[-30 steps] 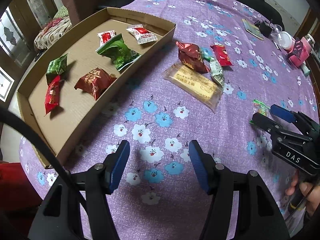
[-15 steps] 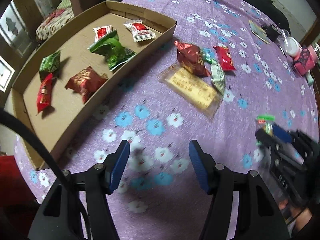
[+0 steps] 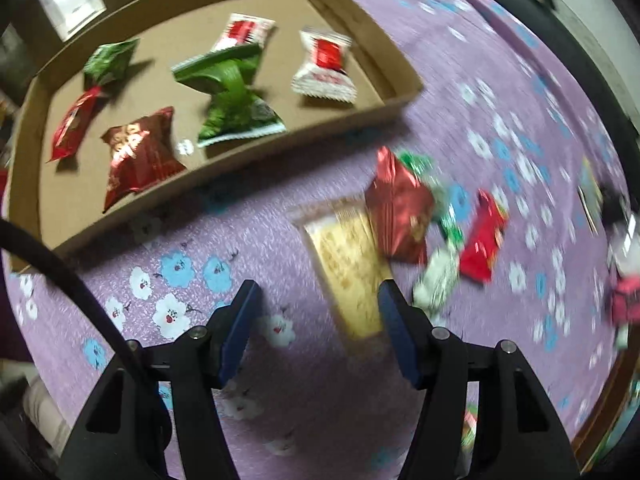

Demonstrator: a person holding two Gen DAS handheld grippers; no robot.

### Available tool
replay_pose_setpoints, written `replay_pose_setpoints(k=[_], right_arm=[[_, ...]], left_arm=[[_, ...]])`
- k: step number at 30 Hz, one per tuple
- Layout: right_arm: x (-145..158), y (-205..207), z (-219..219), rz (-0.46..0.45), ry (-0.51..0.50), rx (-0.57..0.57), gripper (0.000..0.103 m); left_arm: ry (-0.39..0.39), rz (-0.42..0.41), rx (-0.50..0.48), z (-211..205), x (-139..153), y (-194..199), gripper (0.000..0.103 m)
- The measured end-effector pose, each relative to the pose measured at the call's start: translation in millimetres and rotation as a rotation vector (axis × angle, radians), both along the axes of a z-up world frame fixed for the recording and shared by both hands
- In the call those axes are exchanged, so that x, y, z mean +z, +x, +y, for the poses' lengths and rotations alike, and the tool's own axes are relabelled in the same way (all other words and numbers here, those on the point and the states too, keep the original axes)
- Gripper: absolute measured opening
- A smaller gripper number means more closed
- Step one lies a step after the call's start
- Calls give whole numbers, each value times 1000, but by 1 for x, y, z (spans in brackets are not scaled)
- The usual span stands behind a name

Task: Organize snacks
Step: 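Grasp the green-trimmed cake packet with right while left grasps the yellow bread packet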

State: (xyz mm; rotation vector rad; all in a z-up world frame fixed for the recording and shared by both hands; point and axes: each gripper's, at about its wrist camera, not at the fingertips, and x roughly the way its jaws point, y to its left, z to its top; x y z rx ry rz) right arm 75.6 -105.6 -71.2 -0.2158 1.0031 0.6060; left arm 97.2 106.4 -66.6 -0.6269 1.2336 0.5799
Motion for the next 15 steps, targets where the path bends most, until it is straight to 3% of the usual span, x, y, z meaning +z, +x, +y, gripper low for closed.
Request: replay_pose_setpoints(k=[5,8,11,13,15], right_arm=[[0,3,-2,13,17,14,29],[0,4,-4,21,28,16,29],[0,4,-3,19,26,16,29],[-1,4,-3,21,29,13,29],[-1,5,-4,26,34,7,29]], left_arm=[[-11,97,79,1,-7,19,72],[-15,183,104,-3,-10,26,72],[-37,198,110,-4,-11,28,70],[-42,201,88,-6,-10,27,65],[-35,192,59,-7,-8,27,45]])
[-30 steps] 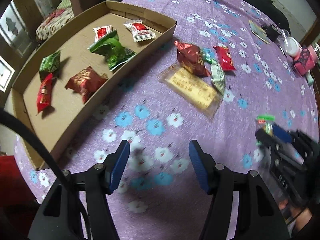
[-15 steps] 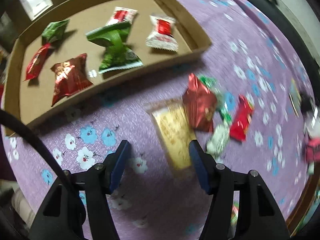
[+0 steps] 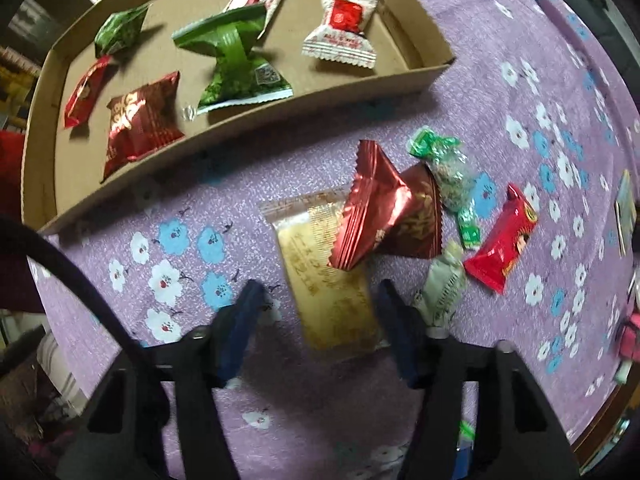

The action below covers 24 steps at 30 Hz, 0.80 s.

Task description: Organize snacks

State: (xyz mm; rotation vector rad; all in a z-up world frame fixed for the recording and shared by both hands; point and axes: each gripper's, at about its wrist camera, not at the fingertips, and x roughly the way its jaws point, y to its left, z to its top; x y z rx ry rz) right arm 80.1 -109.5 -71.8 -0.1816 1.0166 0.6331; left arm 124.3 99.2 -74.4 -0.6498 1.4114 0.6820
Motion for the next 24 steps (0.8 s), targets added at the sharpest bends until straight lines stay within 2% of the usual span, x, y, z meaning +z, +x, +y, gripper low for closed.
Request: replay_pose_setpoints(k=[1,2,5,9,12,16,21,24], right_arm=[[0,0,0,1,1,-2,29],[0,0,0,1,0,-6,29],[1,-2,0,-4,-3,-20,29],[0,-7,-1,-17,-9,-44,29],[1,-13,-3,-24,-18,-58,29],[1,-21,-5,-23,-18,-82,29],[1,-35,-4,-25,-27,-94,29],[1,-45,-2,-25,-27,-102,29]], left_arm=[[7,-10,-22,0,3,-1,38],[2,-16,-34,-1,4,-1,36],[-26,-46,-83,-1,8,-1,35],[-18,-72,-198,-1,11,-12,35],[17,-89,-319,-6,12,-25,35],[101,-136,-497,-19,14,-52,35],[156,-219,-654,-29,15,-88,35],[187,-268,-708,-28,14,-106,35]])
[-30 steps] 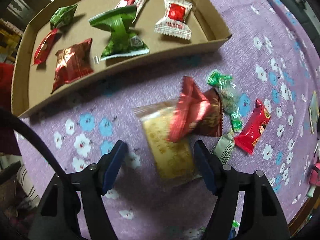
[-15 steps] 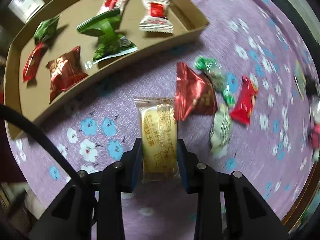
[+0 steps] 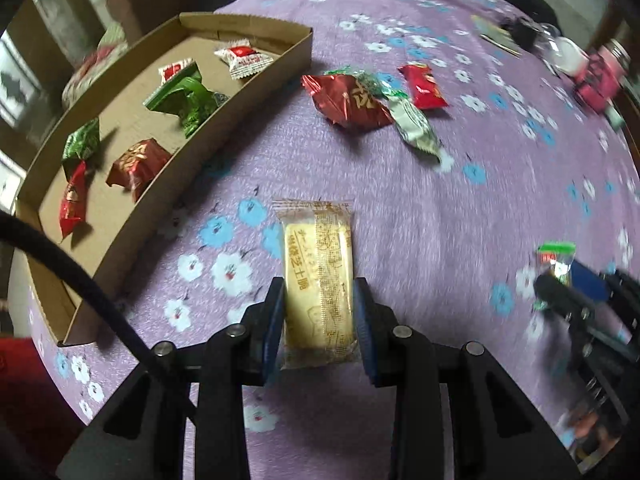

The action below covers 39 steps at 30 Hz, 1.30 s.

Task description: Organize snacks

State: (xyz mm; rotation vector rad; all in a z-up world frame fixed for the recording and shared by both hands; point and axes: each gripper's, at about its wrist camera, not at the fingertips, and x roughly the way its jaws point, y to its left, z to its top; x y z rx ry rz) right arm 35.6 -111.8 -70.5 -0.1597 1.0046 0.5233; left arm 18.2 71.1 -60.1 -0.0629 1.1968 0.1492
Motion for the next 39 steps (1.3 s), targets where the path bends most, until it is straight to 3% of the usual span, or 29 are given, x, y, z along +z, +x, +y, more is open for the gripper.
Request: replay_pose_setpoints(k=[6,12,25,35,39], right_arm=[[0,-16,4,9,8,-35,29],[4,-27,14,15,22,-55,29],[1,-31,36,34,-7,-70,29],[2,-32,42,42,-46,-48,27],[13,-37,44,23,-18,-43,25]], left_arm=[[18,-67,-46,13,-2,-28,35],[21,-104,-90,19,0,-32,35],[-43,-95,-108,41,0,-38,35],[-54,-76,-111,40,-7,-31,35],[-58,-86,-119,39,-4,-34,35]])
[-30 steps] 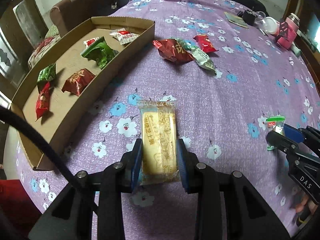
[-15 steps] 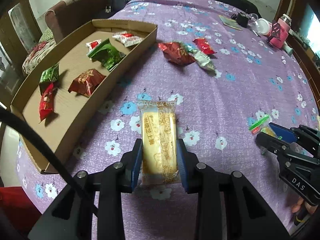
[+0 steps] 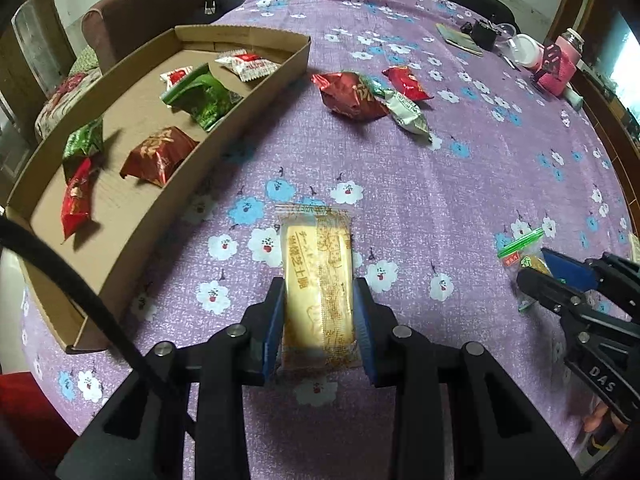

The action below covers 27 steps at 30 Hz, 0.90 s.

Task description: Organize snacks

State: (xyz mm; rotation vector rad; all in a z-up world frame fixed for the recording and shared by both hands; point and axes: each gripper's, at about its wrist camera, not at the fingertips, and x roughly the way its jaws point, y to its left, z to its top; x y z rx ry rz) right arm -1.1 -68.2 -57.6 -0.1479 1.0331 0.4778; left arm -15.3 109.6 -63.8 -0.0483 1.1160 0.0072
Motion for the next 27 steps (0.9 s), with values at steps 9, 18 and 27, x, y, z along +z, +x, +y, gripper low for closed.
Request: replay_pose_setpoints(k=[9,18,27], right_arm=[[19,-7,2,-18,52,23,25],[14,-2,-5,-28,23,8,28],[-12,14,0,44,-60,45,51]], left_arm=[[-9,-61,-29,-2,20,-10,35],[0,-59,-17,3,19,-12,35],[-10,-20,-13,4,8,-6,35]])
